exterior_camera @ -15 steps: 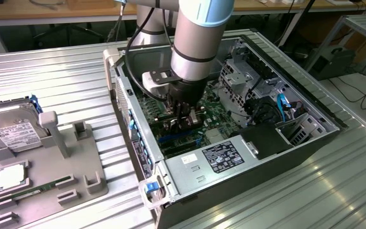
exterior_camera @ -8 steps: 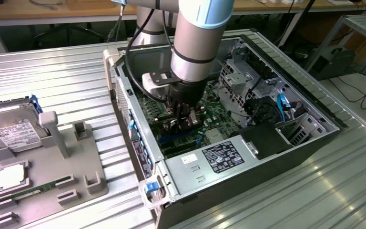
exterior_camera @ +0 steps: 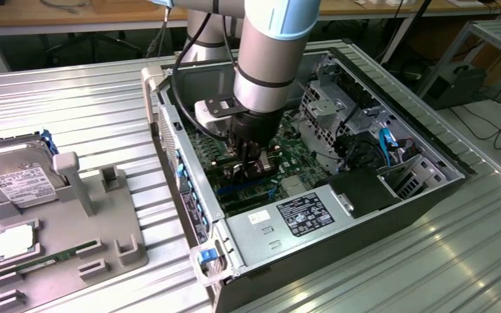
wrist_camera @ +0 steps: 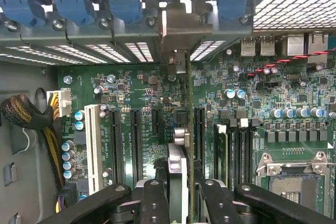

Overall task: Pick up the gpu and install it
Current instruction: 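Insert the gpu into the slot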

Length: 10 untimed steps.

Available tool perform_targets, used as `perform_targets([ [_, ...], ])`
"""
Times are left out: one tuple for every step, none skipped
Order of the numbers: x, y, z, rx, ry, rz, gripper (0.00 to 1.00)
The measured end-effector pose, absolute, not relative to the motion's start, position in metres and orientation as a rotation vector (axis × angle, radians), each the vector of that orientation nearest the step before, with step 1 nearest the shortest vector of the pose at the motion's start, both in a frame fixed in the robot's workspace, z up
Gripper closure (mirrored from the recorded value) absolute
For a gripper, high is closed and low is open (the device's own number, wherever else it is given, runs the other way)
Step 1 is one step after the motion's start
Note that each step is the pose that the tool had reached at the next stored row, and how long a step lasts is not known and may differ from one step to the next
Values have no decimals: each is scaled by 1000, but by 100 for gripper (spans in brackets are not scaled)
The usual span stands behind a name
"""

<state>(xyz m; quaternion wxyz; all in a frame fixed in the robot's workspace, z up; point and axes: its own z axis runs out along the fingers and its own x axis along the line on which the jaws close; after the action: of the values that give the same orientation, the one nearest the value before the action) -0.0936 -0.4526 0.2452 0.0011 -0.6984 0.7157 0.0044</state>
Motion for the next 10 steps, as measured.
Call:
perform_targets([
  [-94,-453,245,-2193,2247,14,72],
  [-94,-453,245,-2193,2246,14,72],
  [-94,-453,245,-2193,2246,14,72],
  [-94,-453,245,-2193,2246,14,72],
  [-94,-453,245,-2193,2245,14,72],
  [-94,-453,245,-2193,2245,14,72],
  [-94,-453,245,-2193,2245,14,72],
  [-94,-453,245,-2193,2245,14,72],
  [-94,-453,245,-2193,2245,14,72],
  [-94,-452,246,-2193,2245,15,72],
])
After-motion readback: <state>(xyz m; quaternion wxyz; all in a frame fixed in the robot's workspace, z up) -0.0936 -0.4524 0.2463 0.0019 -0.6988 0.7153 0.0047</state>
